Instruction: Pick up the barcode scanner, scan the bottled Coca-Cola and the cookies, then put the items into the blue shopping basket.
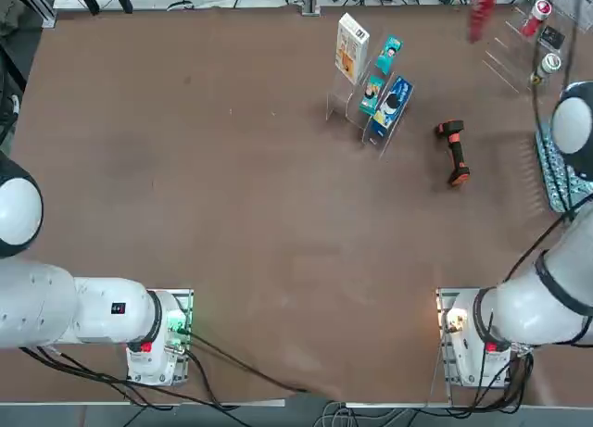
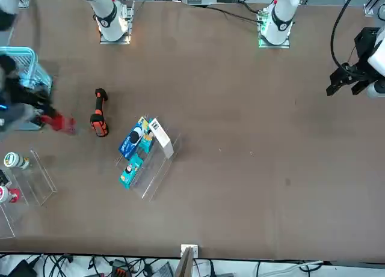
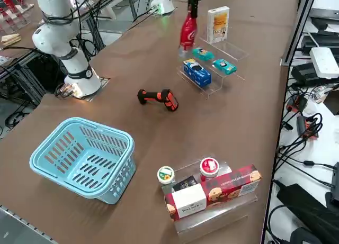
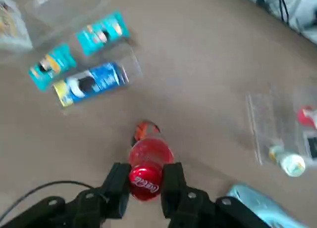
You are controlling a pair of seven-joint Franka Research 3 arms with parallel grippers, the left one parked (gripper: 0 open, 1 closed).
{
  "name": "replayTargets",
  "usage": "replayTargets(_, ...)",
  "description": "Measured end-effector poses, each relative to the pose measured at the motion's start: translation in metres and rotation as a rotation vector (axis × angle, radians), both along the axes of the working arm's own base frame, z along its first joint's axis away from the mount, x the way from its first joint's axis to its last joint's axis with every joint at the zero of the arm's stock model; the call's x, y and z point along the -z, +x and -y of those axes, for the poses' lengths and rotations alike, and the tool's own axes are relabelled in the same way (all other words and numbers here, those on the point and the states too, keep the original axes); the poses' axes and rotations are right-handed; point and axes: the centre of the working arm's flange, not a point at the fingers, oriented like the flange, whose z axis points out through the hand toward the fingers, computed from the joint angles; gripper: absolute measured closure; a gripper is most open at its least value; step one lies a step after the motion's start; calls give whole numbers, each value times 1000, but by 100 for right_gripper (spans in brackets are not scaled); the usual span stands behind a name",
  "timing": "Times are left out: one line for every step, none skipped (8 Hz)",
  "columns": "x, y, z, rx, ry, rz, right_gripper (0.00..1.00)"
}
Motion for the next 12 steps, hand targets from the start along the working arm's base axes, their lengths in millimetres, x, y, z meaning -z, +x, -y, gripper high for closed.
replayTargets(3,-6,46,9,7,-28,64)
replayTargets(11,-12,90,17,17,-53,64)
replayTargets(19,-21,128,23,25,-75,64)
replayTargets(23,-34,159,26,33,-91,64)
replayTargets(25,-49,186,25,40,-89,64)
replayTargets(27,-64,207,17,37,-66,64)
replayTargets(32,-80,222,3,26,-32,64)
replayTargets(40,-96,232,-13,16,-6,64)
replayTargets(51,-109,245,-32,7,17,64)
replayTargets(63,-120,264,-46,1,35,64)
replayTargets(75,-129,284,-44,-1,39,64)
replayTargets(82,-138,301,-39,2,35,64)
